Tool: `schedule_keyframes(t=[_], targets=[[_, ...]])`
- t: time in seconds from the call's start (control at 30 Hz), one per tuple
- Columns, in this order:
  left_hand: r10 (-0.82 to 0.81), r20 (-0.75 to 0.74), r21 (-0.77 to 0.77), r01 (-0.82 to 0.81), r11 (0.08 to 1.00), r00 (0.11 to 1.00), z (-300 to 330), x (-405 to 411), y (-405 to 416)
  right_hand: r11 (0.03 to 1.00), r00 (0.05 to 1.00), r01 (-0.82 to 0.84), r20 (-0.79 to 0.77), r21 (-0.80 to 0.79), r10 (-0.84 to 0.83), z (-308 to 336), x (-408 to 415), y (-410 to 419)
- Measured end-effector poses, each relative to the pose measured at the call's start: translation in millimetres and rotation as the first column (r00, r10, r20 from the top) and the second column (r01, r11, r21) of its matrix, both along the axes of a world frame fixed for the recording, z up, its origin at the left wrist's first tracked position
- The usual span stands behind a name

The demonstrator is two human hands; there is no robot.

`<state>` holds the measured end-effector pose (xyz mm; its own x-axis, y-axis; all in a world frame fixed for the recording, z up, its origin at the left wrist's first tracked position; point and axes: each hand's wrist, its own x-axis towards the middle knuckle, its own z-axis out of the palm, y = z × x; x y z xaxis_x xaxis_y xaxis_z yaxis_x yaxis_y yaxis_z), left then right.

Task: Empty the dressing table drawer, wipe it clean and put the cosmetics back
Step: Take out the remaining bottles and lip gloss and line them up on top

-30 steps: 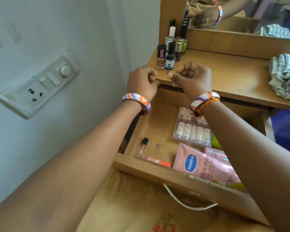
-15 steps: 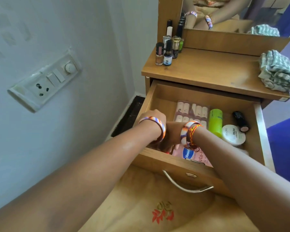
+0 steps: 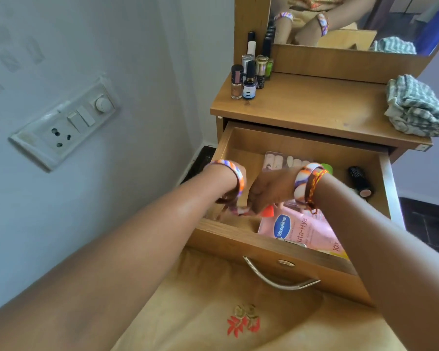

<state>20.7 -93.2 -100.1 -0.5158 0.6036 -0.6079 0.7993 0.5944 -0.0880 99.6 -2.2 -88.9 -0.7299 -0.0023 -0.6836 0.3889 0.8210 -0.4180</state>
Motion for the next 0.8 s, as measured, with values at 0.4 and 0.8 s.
schedule_keyframes(t=[0.4, 0.8], targets=[[0.212, 0.847, 0.318, -0.784, 0.534, 0.488, 47.3, -48.0, -12.8, 0.818, 0.787, 0.435, -0.283, -0.377, -0.549, 22.3, -1.1, 45.3], [0.069, 0.819, 0.567, -0.822, 0.050, 0.570, 43.6, -48.3, 2.9, 0.422, 0.383, 0.488, -0.246, -0.764, -0.890, 26.3, -14.6, 56.4]])
